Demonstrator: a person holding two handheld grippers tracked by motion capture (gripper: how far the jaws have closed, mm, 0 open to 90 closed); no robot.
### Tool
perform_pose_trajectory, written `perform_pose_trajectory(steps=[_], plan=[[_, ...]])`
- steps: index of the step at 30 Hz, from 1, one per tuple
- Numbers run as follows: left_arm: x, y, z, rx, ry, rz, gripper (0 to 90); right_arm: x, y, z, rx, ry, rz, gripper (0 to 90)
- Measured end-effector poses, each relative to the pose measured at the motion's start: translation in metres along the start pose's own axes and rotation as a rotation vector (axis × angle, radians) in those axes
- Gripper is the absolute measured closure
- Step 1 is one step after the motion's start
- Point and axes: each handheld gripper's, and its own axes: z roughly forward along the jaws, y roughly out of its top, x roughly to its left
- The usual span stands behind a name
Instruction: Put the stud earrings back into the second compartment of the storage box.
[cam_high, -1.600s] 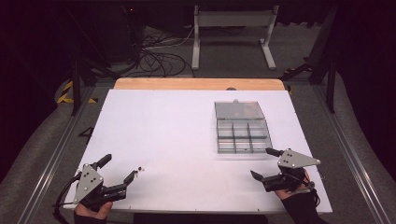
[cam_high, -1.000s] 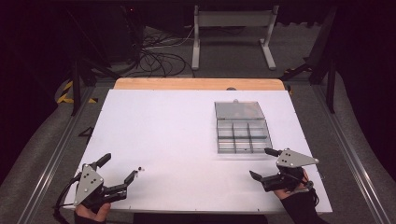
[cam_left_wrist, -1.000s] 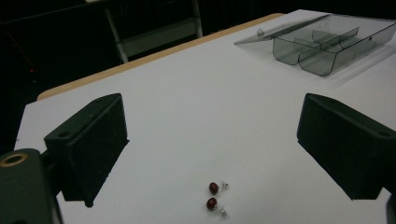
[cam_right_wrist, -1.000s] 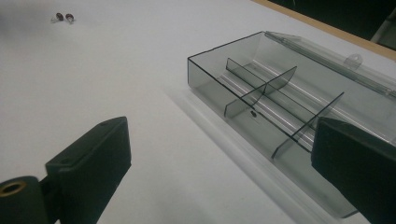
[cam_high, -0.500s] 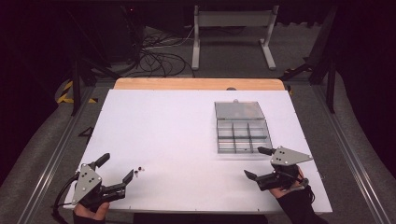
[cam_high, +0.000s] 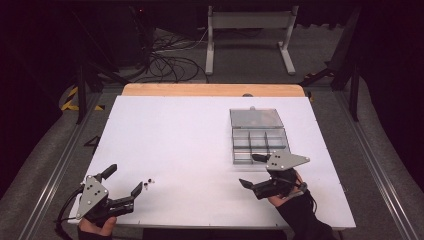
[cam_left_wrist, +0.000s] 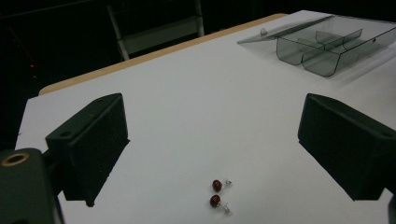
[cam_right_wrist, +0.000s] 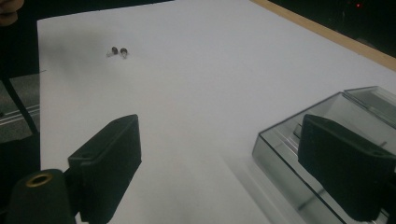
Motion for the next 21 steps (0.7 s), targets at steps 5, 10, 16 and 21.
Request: perform_pose_trajectory(steps=[5, 10, 16, 21], plan=[[0.001, 0.000, 0.000, 0.001, -0.002, -0.002, 8.9, 0.010, 0.012, 0.018, 0.010, 0.024, -0.017, 14.7], [0.001, 0.000, 0.000, 0.000, -0.003, -0.001, 8.8, 0.018, 0.022, 0.033, 0.006, 0.063, -0.029, 15.0], [0.001, 0.000, 0.000, 0.006, -0.007, 0.000, 8.8, 0.029, 0.033, 0.050, 0.004, 0.103, -0.044, 15.2], [0.002, 0.000, 0.000, 0.006, -0.006, 0.006, 8.8, 0.035, 0.040, 0.062, 0.010, 0.125, -0.056, 15.4]])
